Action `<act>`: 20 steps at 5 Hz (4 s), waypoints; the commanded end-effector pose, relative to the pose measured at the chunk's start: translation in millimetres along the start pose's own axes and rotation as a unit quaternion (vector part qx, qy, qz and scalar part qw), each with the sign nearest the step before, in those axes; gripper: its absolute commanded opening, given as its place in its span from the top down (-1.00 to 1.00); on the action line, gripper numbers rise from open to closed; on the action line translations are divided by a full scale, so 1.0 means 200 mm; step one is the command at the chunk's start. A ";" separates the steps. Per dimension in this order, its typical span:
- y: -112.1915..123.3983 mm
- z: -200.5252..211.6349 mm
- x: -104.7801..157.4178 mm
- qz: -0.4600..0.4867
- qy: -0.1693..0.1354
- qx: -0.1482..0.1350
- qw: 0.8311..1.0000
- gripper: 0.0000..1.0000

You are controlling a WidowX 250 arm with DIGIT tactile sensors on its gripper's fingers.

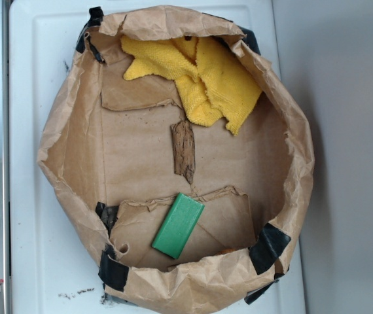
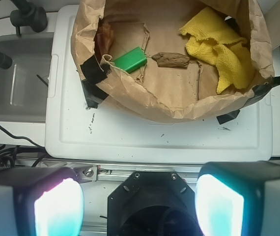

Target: Grab the green block.

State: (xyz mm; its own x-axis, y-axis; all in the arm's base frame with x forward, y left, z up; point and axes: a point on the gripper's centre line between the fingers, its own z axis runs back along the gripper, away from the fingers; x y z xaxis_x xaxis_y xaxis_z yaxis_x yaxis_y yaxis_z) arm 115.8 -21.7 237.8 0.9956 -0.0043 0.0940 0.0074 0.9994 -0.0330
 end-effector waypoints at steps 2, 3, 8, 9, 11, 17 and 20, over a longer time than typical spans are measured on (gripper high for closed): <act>-0.01 -0.10 0.24 0.089 0.006 0.016 0.996 -1.00; 0.01 -0.18 0.44 0.214 -0.018 -0.003 0.977 -1.00; 0.13 -0.50 0.61 0.347 0.004 -0.006 0.938 -1.00; 0.17 -0.62 0.62 0.375 0.002 -0.001 0.927 -1.00; 0.16 -0.86 0.61 0.426 -0.020 0.027 0.904 -1.00; -0.09 -1.06 0.55 0.408 0.038 0.073 0.909 1.00; 0.11 -0.68 0.65 0.427 0.030 -0.028 0.903 1.00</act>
State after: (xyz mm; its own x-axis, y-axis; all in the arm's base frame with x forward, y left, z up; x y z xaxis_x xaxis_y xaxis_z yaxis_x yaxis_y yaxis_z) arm 254.4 -19.9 96.6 0.6518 0.7528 -0.0918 -0.7582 0.6493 -0.0590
